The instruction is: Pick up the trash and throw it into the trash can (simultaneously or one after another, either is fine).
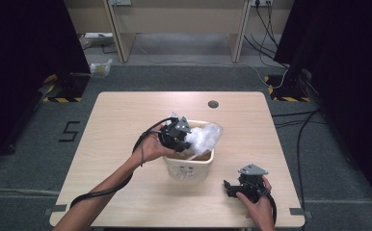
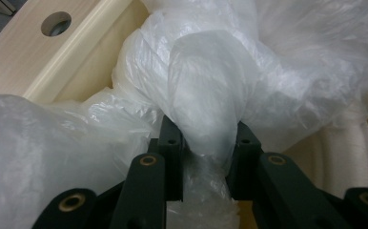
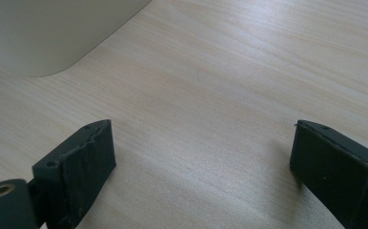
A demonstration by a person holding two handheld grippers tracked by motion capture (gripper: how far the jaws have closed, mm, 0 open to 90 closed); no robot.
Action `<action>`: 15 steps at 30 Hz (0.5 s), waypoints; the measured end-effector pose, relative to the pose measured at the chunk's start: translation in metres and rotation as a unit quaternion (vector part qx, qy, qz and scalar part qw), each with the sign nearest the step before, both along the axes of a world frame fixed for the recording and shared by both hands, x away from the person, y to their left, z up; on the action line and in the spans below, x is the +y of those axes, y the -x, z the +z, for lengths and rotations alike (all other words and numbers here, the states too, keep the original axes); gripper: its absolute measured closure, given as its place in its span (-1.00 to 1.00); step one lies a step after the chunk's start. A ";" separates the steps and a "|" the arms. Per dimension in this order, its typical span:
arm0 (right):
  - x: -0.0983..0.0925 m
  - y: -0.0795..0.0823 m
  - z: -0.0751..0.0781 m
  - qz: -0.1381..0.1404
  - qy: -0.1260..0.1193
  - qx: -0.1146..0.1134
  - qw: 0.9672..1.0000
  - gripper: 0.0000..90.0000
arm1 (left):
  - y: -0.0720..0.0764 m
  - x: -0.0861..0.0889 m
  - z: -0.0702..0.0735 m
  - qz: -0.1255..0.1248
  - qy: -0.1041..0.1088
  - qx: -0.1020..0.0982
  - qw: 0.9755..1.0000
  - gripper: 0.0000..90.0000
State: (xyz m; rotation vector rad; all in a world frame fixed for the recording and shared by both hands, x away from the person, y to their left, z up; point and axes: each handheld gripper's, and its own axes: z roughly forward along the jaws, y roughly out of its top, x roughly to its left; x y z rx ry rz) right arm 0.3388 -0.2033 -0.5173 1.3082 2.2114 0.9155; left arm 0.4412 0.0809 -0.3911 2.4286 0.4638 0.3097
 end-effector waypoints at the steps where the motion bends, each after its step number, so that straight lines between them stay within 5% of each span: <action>1: 0.000 0.000 0.000 0.000 0.000 0.000 1.000 -0.82 | 0.000 0.000 0.000 0.001 0.000 0.001 1.000 0.57; 15: 0.000 0.000 0.000 0.000 0.001 0.000 1.000 -0.82 | 0.001 -0.003 -0.002 -0.002 -0.003 0.003 1.000 0.41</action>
